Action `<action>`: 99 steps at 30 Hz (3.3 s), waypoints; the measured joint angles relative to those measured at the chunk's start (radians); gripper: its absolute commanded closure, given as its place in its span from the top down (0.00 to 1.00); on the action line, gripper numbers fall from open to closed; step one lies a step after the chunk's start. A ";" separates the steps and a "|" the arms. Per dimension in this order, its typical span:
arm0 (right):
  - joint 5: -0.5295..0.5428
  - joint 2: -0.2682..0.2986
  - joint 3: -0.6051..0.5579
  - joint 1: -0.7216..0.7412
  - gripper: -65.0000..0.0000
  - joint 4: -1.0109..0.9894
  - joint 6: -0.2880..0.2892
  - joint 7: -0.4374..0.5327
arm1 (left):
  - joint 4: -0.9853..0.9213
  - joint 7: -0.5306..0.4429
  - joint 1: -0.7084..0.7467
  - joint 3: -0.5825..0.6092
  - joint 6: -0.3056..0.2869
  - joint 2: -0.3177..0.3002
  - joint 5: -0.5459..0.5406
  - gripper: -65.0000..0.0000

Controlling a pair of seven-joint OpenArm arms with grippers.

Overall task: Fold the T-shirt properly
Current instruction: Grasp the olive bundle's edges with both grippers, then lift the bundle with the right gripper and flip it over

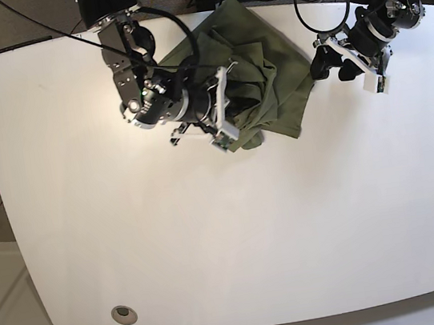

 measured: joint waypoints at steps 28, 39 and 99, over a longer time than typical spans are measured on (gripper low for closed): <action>-0.067 -0.005 0.040 0.094 0.13 -0.324 0.138 0.223 | -0.063 -0.008 -0.023 0.082 0.004 0.008 -0.037 0.26; -0.103 -0.042 0.073 0.150 0.00 -0.454 0.180 0.318 | 0.022 -0.049 0.009 0.108 0.021 0.045 -0.006 0.46; -0.116 0.180 0.250 -0.226 0.03 0.032 0.150 0.323 | -0.248 -0.171 -0.184 0.265 0.083 -0.083 0.044 0.55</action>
